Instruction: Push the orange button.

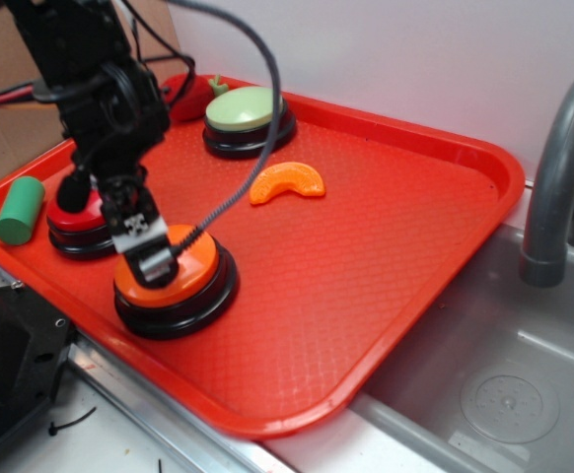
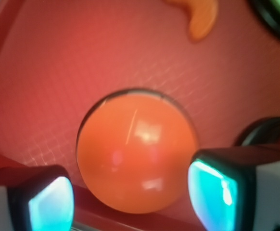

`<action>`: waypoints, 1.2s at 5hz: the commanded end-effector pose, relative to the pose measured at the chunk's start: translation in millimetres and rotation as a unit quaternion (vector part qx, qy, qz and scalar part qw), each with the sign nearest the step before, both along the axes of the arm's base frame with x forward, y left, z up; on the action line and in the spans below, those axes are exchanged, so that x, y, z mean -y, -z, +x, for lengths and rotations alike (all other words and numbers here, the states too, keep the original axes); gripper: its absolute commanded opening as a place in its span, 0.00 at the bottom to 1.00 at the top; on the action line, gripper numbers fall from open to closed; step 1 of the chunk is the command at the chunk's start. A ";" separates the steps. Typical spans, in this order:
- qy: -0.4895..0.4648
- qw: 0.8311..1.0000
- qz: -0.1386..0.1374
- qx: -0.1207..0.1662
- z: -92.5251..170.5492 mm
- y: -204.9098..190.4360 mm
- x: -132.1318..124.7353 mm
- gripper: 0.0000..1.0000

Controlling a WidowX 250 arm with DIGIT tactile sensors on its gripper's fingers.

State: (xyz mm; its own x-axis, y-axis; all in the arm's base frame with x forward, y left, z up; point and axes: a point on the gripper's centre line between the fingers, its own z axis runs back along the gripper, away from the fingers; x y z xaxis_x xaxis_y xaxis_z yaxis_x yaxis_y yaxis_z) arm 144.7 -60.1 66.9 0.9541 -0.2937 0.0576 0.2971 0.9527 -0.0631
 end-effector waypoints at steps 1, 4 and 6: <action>0.010 1.000 0.018 -0.015 10.6 11.0 10.4 1.00; 0.014 1.000 0.019 -0.010 18.9 -18.6 7.0 1.00; -0.024 0.999 0.019 -0.011 28.1 -45.2 -0.2 1.00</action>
